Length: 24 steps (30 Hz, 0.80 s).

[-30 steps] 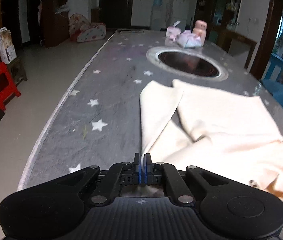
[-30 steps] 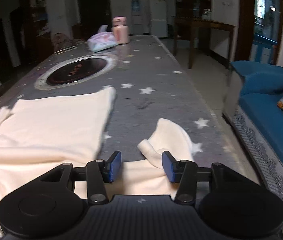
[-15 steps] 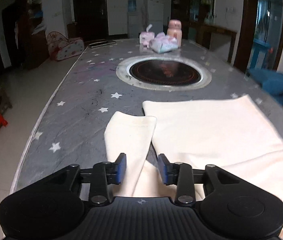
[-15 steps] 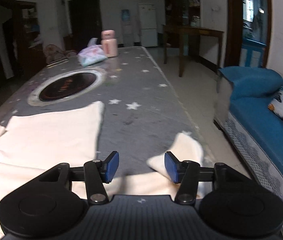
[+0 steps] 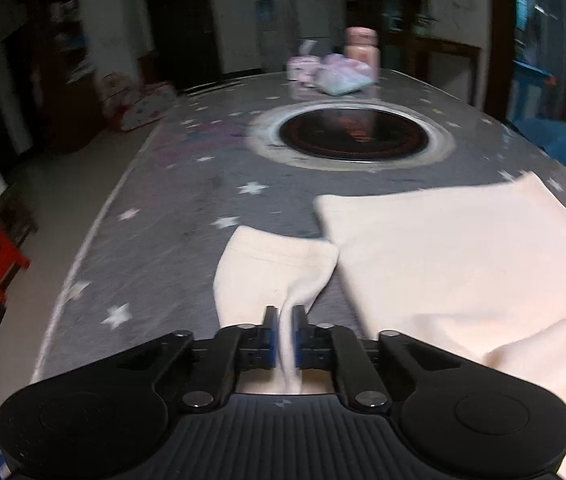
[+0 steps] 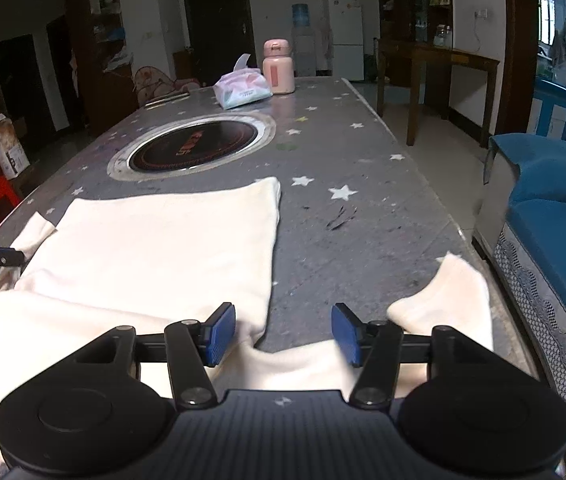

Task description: Fold clothes

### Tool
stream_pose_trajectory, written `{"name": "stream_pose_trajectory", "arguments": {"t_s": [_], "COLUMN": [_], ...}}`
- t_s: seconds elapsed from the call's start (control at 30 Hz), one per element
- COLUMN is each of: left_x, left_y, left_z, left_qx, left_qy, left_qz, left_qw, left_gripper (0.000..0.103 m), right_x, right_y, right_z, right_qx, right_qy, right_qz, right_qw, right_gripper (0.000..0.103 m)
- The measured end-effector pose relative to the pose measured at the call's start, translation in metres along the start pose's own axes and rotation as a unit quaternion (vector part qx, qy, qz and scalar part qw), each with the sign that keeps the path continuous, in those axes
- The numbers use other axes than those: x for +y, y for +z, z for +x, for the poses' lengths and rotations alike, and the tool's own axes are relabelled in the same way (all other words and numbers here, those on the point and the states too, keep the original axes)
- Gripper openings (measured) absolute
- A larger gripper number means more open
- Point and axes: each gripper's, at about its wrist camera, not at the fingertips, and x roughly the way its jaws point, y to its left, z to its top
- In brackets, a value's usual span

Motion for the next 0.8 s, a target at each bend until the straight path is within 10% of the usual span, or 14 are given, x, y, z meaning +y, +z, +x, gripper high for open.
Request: {"name": "stream_pose_trajectory", "arguments": {"t_s": [0.33, 0.8], "left_x": [0.069, 0.109], "left_y": [-0.031, -0.069], "left_z": [-0.071, -0.085], "left_qx": [-0.054, 0.021], "left_qy": [0.088, 0.158], "left_qz": [-0.115, -0.172], "left_qw": [0.9879, 0.972], "left_gripper": [0.003, 0.01], "right_x": [0.003, 0.012], "right_y": [-0.005, -0.011], "right_z": [0.0, -0.004], "right_qx": [0.006, 0.013], "right_qy": [0.004, 0.04], "right_qz": [-0.007, -0.025], "right_qw": [1.0, 0.999], "right_gripper": [0.054, 0.06]}}
